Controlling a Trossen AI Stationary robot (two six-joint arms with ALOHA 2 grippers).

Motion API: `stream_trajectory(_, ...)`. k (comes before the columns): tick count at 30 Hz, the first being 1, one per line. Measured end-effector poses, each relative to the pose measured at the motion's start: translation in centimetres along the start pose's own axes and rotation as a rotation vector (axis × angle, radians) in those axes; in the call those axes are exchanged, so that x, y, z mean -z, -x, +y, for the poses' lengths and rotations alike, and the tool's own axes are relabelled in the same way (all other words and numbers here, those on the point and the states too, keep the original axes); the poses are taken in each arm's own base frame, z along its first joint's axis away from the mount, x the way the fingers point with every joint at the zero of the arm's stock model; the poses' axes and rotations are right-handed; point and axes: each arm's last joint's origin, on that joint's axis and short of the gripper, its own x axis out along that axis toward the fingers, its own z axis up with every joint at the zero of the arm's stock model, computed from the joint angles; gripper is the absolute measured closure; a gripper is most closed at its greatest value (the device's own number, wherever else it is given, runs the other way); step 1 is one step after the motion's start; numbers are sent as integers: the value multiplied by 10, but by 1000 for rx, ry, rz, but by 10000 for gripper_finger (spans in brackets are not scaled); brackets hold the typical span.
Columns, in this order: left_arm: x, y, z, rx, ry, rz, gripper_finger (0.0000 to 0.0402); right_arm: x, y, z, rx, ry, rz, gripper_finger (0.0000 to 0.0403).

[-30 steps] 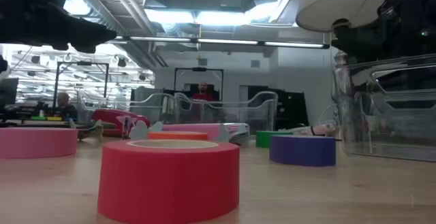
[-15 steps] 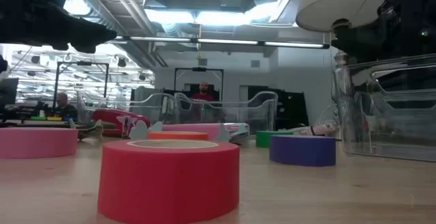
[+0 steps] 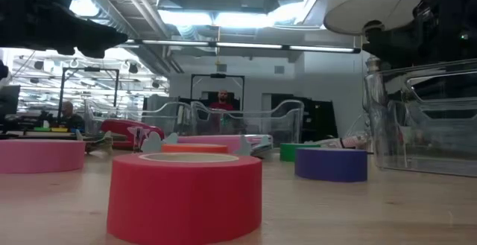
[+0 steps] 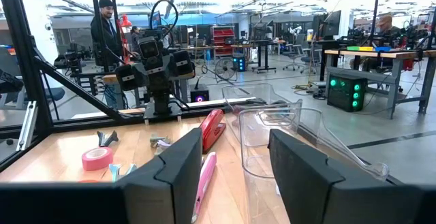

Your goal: Pick and place Stapler, Stapler remover, tape

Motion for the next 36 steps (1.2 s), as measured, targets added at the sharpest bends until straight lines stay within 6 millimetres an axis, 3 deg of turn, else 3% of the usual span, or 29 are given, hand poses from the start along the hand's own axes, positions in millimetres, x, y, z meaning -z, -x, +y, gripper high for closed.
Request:
stream_trajectory(8,0,0,0,0,0,0,219,-2,0,1,-6,-2,11,231)
stream_trajectory(12,0,0,0,0,0,0,219,-35,3,7,-39,-9,63,231)
stream_trajectory(18,0,0,0,0,0,0,219,-86,3,17,-101,-24,356,231)
stream_trajectory(22,0,0,0,0,0,0,219,-116,-18,27,-158,-19,532,231)
stream_trajectory(28,0,0,0,0,0,0,219,-148,-73,57,-286,14,674,231)
stream_trajectory(32,0,0,0,0,0,0,219,-155,-101,77,-347,36,733,231)
stream_trajectory(36,0,0,0,0,0,0,219,-150,-111,98,-422,64,783,231)
